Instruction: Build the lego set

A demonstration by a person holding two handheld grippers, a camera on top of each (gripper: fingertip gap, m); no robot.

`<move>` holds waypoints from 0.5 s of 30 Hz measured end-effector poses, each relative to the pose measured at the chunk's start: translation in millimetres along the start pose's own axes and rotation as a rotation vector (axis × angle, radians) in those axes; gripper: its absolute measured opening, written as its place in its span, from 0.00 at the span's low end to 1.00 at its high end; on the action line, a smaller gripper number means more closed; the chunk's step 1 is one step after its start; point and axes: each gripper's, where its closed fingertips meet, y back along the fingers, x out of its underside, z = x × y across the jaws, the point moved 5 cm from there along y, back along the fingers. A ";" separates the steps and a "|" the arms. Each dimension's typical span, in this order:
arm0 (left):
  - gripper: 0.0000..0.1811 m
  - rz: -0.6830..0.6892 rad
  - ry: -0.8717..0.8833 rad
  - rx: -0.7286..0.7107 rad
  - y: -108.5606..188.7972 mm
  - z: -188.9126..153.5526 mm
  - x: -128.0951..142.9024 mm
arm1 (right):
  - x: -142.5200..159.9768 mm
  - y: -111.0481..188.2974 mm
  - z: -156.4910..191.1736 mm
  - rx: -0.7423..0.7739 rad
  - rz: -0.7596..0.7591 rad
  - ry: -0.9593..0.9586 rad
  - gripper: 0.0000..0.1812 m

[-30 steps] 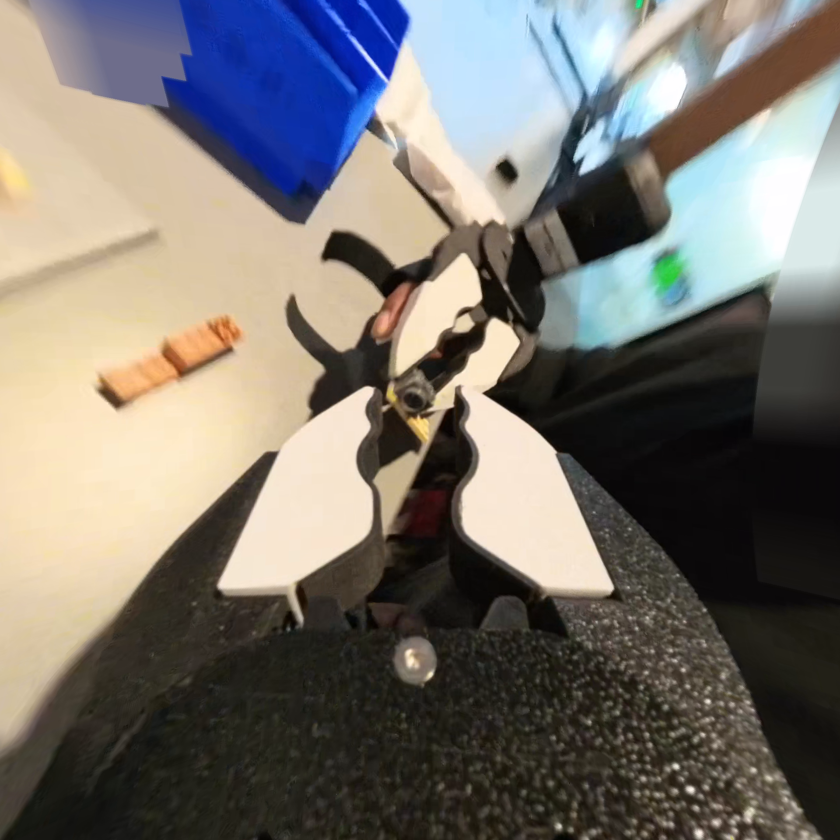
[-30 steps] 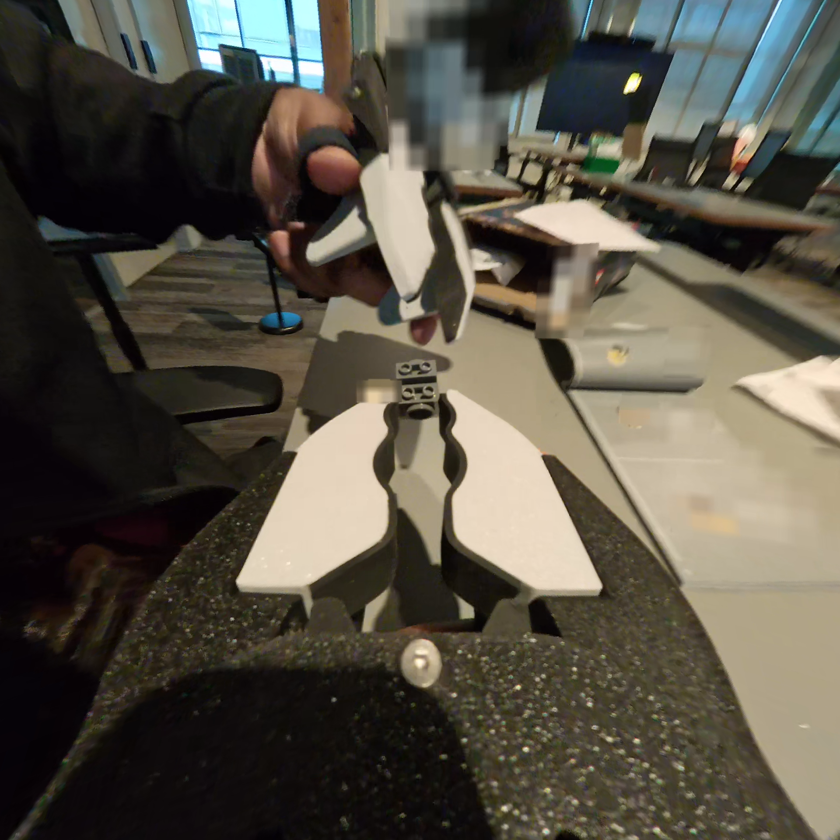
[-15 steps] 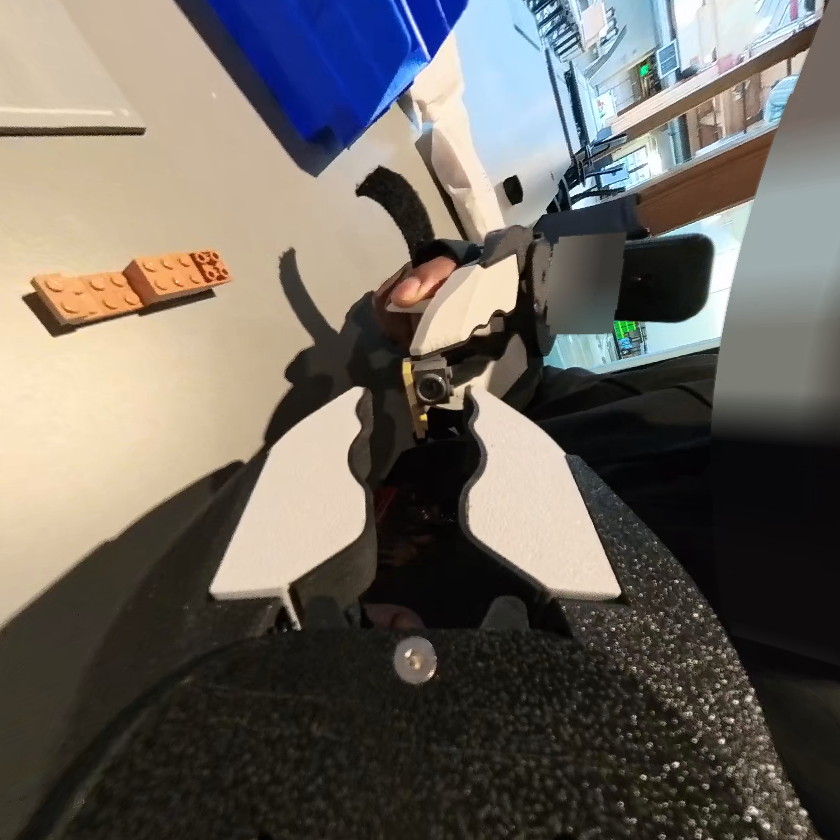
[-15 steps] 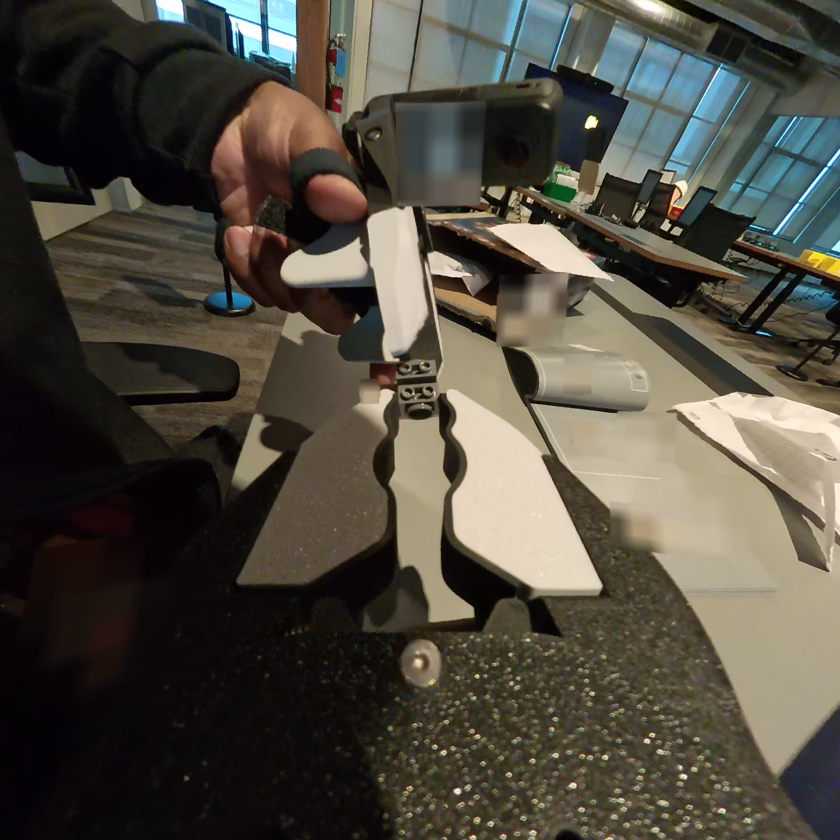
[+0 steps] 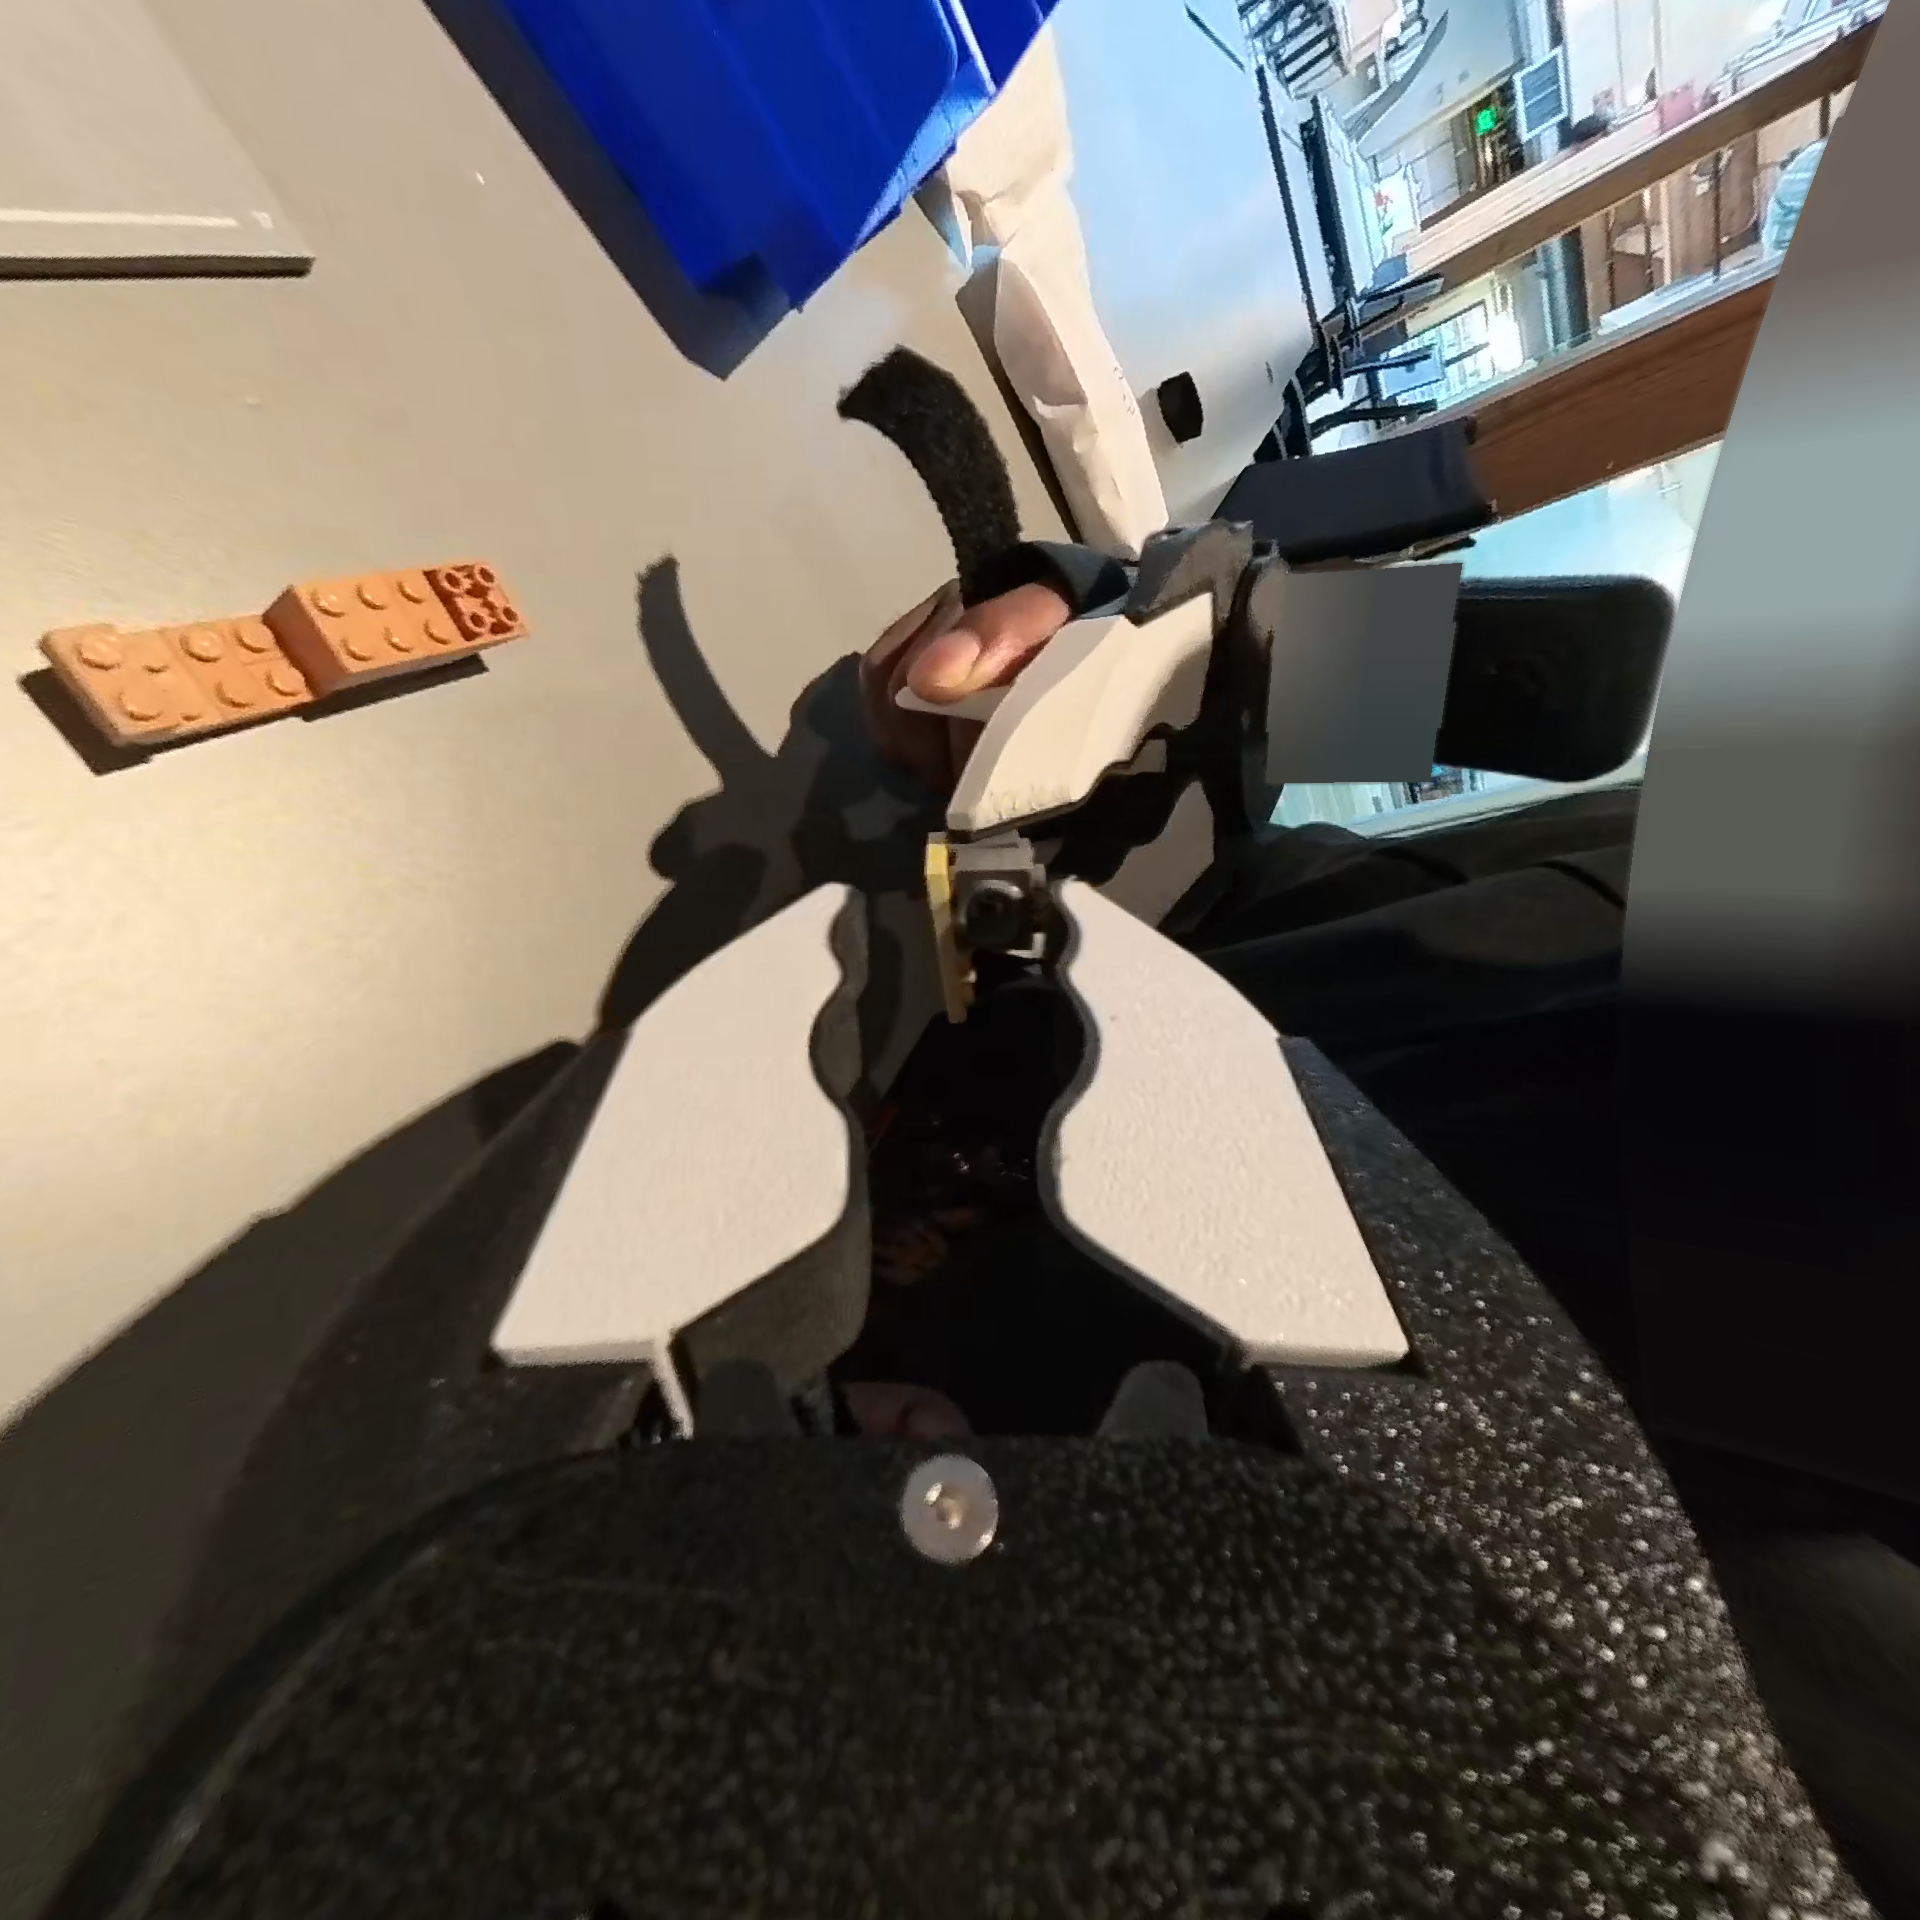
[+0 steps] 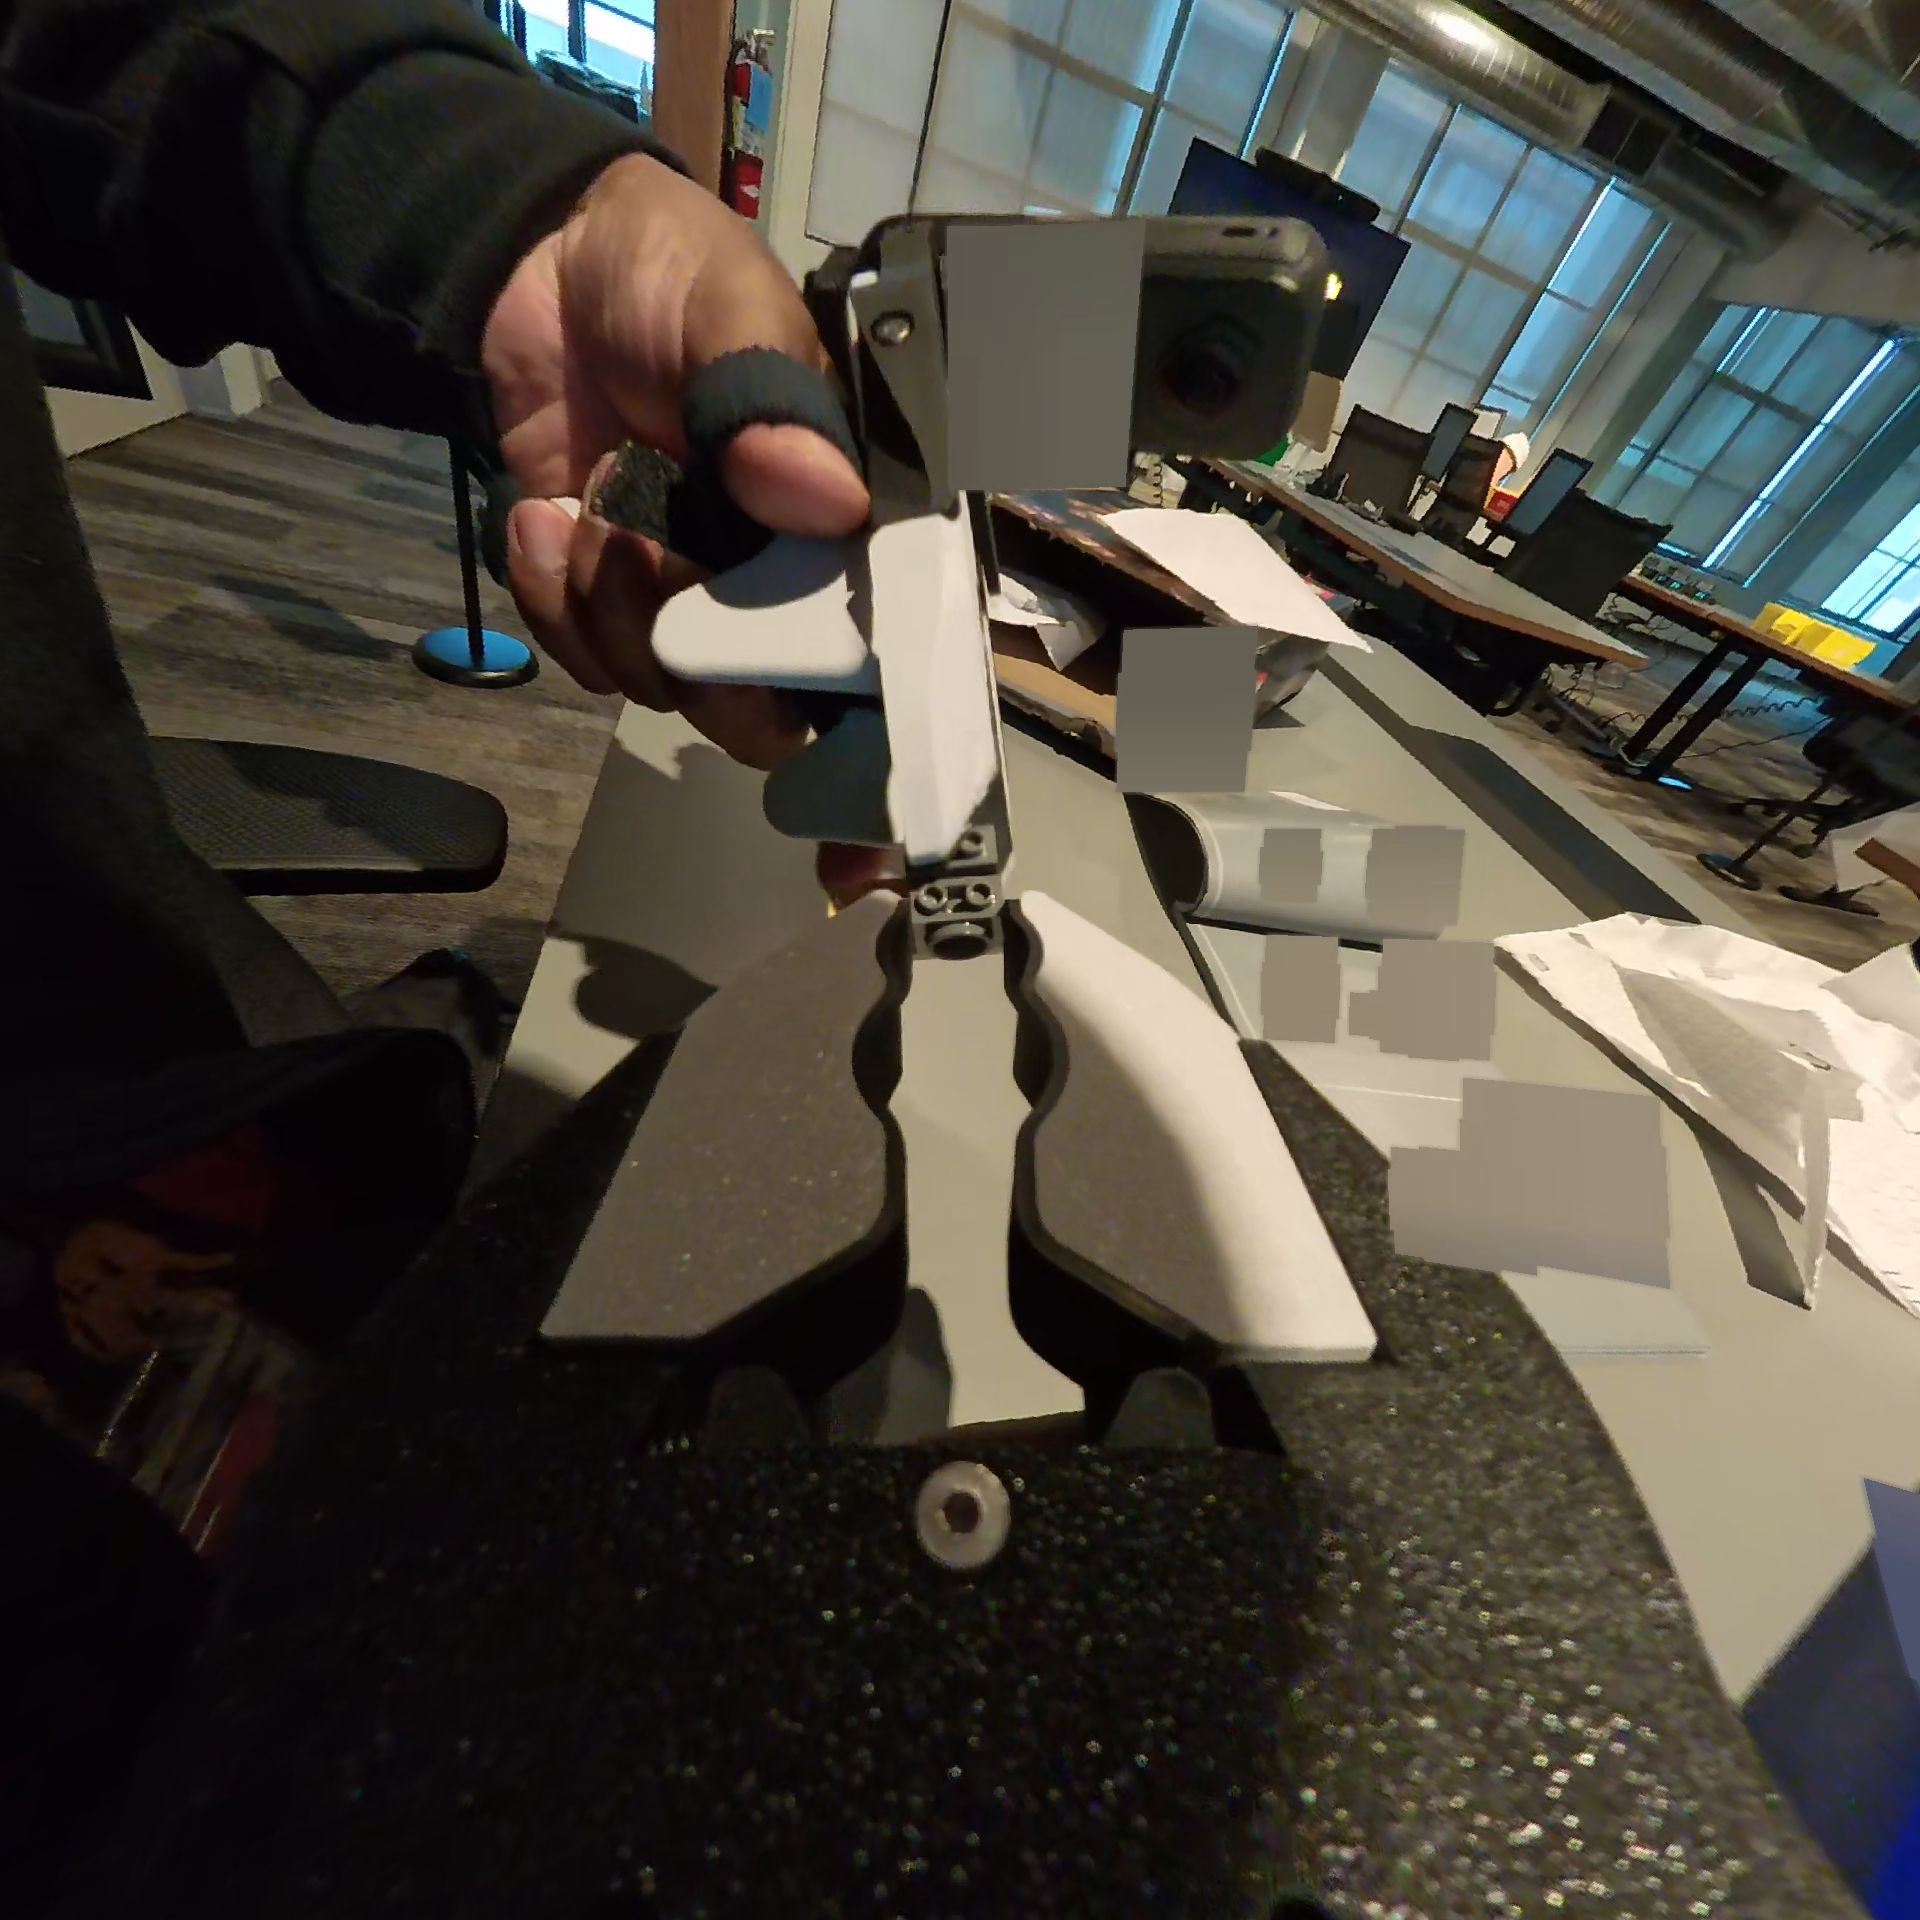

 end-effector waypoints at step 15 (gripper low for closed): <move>0.11 -0.051 -0.059 0.020 -2.3 -2.2 1.6 | 0.0 -0.2 2.7 0.055 0.025 0.102 0.09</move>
